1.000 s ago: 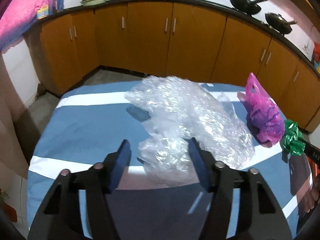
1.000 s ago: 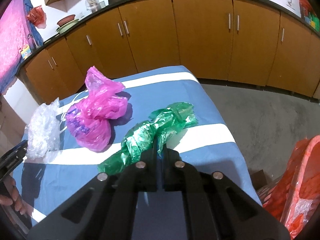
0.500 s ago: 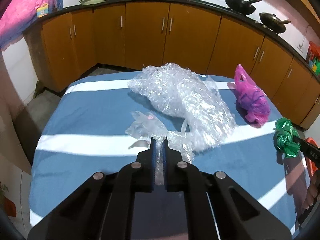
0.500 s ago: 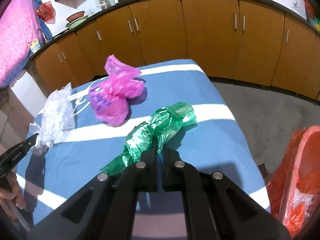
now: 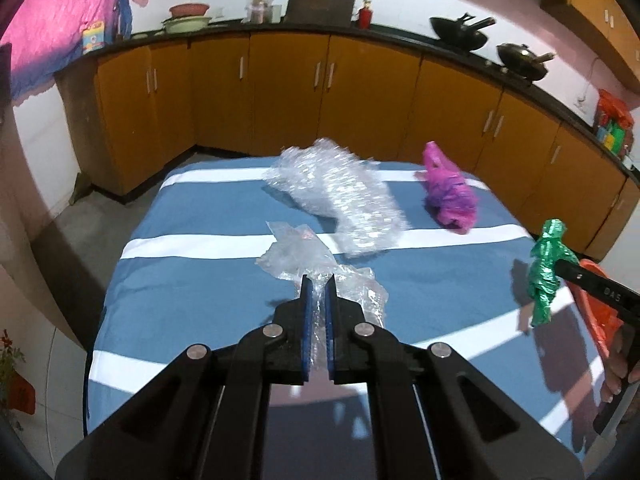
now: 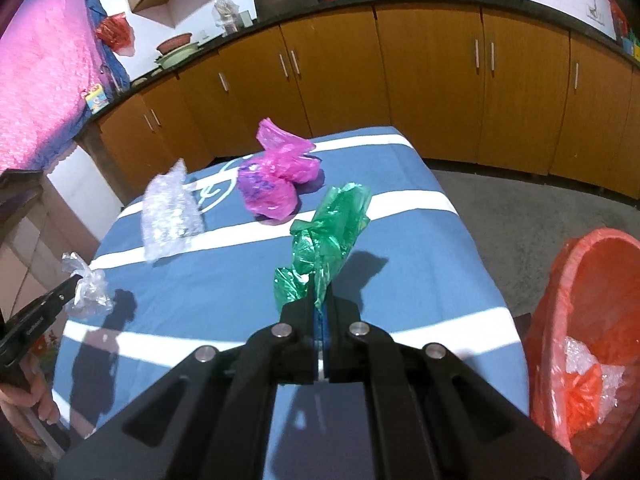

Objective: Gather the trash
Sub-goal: 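Grasp a clear plastic bag with the left tool and lift it, then carry the clear bag and green bag over the wastebasket and open both tools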

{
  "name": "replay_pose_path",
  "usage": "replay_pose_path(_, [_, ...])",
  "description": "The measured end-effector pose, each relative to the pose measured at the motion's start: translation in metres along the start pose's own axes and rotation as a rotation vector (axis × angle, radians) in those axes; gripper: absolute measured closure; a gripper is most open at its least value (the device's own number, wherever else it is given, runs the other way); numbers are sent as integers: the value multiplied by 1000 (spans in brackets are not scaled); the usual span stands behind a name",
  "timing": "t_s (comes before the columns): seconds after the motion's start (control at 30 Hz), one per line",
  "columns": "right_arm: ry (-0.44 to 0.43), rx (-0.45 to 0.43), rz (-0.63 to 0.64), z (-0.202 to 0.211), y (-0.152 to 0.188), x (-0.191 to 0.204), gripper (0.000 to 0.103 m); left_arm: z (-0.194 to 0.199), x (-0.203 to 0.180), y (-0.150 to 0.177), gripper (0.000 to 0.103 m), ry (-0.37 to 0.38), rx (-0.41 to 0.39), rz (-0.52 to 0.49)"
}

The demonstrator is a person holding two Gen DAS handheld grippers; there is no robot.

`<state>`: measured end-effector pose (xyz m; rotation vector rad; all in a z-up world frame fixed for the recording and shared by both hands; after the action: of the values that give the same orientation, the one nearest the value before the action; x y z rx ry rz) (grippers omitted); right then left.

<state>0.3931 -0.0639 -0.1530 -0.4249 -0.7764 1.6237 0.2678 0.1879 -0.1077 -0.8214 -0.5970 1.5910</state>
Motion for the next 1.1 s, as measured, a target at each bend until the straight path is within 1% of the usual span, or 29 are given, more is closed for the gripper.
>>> replay_pose_path(0.3, [-24,-71,2,60,1,-6,100,34,-52,-7,98,78,-54,-59])
replay_pose_path(0.53, [4,-144,-14,106,-5,-27,100,45,-101,-18,98,138,-90,-99])
replay_pose_path(0.73, [67,-205,-26,143,-8,-61,100,48,-150,-23,98,199,-109,-149])
replay_pose_path(0.97, [156,-254,-81,177,-7,-120,100,46,-214,-17,98,288,-109,-194])
replay_pose_path(1.1, [208,-269,-124,192,-1,-157,100,44,-257,-11,98,353,-103,-214])
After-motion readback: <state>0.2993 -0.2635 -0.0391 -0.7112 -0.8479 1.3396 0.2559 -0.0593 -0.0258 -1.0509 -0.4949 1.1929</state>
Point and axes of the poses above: each gripper's, at about its wrist camera, not at the fingertips, and z roughly against the way its jaws point, x to its left, y to its underside, the point moved 7 cm from there along -z, roughly the way its jaws point, and after that the axes turned 6 degrees about y, right-handed, at the moved point
